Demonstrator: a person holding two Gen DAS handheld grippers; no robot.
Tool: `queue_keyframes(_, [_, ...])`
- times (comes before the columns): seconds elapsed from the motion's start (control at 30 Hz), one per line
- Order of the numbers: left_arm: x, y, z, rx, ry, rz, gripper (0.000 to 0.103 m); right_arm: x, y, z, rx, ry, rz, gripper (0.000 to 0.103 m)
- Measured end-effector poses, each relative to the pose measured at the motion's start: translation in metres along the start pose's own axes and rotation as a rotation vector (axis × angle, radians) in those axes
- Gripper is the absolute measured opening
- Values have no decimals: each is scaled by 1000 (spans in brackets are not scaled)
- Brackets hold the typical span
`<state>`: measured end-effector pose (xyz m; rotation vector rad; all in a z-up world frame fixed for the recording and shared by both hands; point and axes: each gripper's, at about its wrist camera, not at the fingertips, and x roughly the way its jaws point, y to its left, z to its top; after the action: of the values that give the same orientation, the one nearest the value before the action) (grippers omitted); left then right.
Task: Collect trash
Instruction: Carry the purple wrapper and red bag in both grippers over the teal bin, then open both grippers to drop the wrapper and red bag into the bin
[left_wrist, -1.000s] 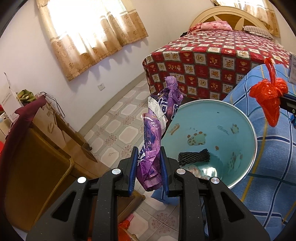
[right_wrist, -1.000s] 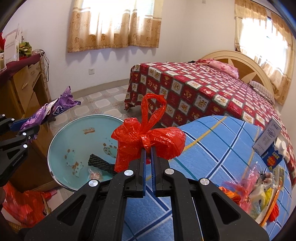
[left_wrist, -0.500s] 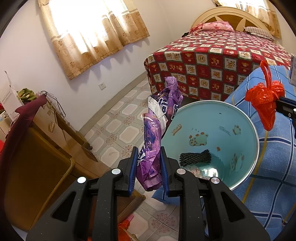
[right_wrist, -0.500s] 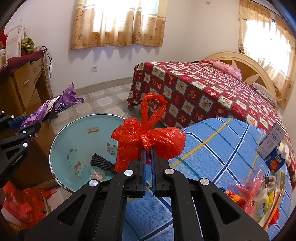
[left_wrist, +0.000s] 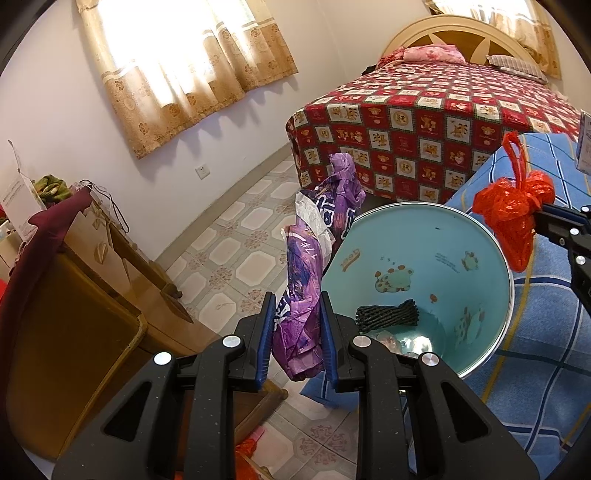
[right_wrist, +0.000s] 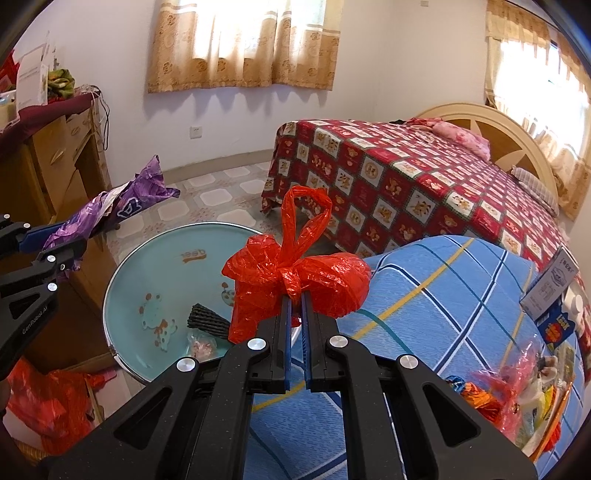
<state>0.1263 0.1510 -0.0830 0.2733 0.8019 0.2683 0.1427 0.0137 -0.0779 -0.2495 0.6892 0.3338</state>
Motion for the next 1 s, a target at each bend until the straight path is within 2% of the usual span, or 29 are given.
queue_keyframes(0.27, [-3, -1, 2, -3, -5, -13, 27, 4, 6, 3, -6, 2, 19, 7])
queue_keyframes(0.3, [-3, -2, 3, -4, -8, -14, 28, 5, 6, 3, -7, 1, 22, 9])
queue_keyframes(0.33, [-4, -2, 3, -6, -9, -16, 29, 5, 6, 3, -5, -1, 22, 16])
queue_keyframes(0.4, [-4, -4, 4, -10, -9, -28, 35, 6, 5, 3, 4, -2, 28, 27])
queue_keyframes(0.47, [-4, -7, 3, -5, -14, -29, 47, 7, 4, 2, 10, -1, 29, 32])
queue_keyframes(0.57, [-5, -10, 1, -2, -15, -40, 57, 5, 2, 0, 20, -4, 28, 40])
queue_keyframes(0.63, [-6, -14, 0, 5, -18, -39, 62, 1, 0, -1, 30, -12, 25, 49])
queue_keyframes(0.73, [-7, -15, -1, 0, -18, -47, 80, -6, -7, -4, 48, -18, 17, 52])
queue_keyframes(0.83, [-8, -17, -2, 2, -21, -53, 81, -18, -16, -12, 62, -29, 0, 60])
queue_keyframes(1.0, [-11, -34, -7, 26, -8, -83, 82, -47, -37, -31, 97, -38, -31, 61])
